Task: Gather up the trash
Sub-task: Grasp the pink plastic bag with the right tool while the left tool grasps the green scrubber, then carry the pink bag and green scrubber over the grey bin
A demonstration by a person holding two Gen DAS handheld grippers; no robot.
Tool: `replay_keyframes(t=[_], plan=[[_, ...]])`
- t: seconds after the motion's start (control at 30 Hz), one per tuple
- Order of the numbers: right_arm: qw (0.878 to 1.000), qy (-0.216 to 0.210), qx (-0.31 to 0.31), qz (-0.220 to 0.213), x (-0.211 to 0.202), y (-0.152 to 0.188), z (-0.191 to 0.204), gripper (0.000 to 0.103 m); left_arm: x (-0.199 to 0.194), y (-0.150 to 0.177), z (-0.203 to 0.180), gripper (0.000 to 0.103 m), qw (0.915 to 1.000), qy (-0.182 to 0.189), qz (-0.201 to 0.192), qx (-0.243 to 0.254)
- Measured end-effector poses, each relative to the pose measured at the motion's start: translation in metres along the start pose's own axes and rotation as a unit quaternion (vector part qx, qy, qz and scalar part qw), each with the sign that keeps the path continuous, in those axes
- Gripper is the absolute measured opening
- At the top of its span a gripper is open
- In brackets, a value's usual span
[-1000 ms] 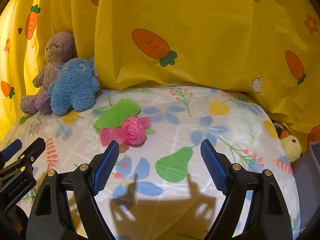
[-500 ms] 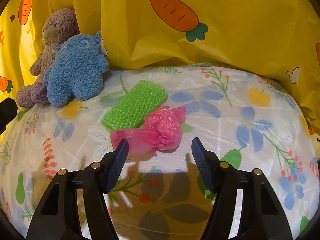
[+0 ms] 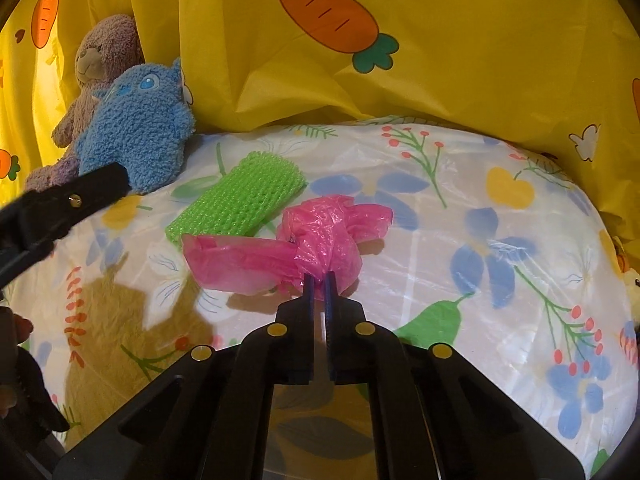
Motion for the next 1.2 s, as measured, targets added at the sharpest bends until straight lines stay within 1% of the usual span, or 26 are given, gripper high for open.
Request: replay_keyframes(t=[0.13,0.23,0.33,0.37,0.4,0.47,0.53,0.6,0.63,0.67,0.77,0.9,1.07,1.2], plan=[[1.000,0.008,0.011,-0.025,-0.021,-0.004,-0.027,0.006,0.026,0.010,-0.008,0.084,0.9991,-0.008,0.027,0.031],[0.999,0.014,0.013,-0.034,-0.031,-0.003,-0.041,0.005,0.045,0.018,-0.010,0.076,0.9978,0.000,0.059,0.030],[0.999,0.018,0.014,-0.039,-0.039,0.001,-0.053,0.005,0.059,0.025,-0.010,0.068,0.9964,0.011,0.080,0.025],[0.999,0.020,0.015,-0.041,-0.041,0.003,-0.056,0.005,0.063,0.028,-0.011,0.062,0.9959,0.016,0.087,0.020],[0.999,0.022,0.016,-0.042,-0.042,0.004,-0.059,0.005,0.066,0.031,-0.010,0.054,0.9953,0.022,0.094,0.014],[0.999,0.024,0.018,-0.042,-0.043,0.007,-0.063,0.005,0.070,0.035,-0.009,0.047,0.9943,0.032,0.102,0.003],[0.999,0.025,0.021,-0.041,-0.044,0.010,-0.067,0.005,0.070,0.037,-0.008,0.040,0.9944,0.034,0.100,0.000],[0.999,0.025,0.022,-0.042,-0.046,0.012,-0.069,0.005,0.068,0.036,-0.009,0.024,0.9947,0.042,0.094,-0.001],[0.999,0.026,0.022,-0.043,-0.048,0.013,-0.070,0.005,0.067,0.036,-0.010,0.021,0.9946,0.049,0.091,-0.004],[0.998,0.026,0.023,-0.044,-0.050,0.014,-0.071,0.005,0.065,0.035,-0.011,0.013,0.9946,0.056,0.087,-0.007],[0.998,0.024,0.029,-0.051,-0.059,0.015,-0.074,0.005,0.053,0.033,-0.016,0.010,0.9951,0.066,0.073,-0.011],[0.997,0.026,0.033,-0.059,-0.073,0.020,-0.078,0.005,0.030,0.029,-0.027,0.010,0.9963,0.070,0.050,-0.003],[0.996,0.027,0.037,-0.074,-0.099,0.029,-0.083,0.005,-0.011,0.023,-0.052,0.010,0.9968,0.074,0.011,0.029],[0.995,0.030,0.045,-0.088,-0.124,0.039,-0.090,0.005,-0.043,0.025,-0.075,0.010,0.9951,0.081,-0.019,0.053]])
Point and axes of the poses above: each gripper's, at about its wrist camera, not at the fingertips, and x roughly the way its jaws point, z to its left, y to its underside, the point moved 9 cm from there along x, roughly the way its jaws point, and after that the axes turned 5 degrees about y, right-handed, at the moved point
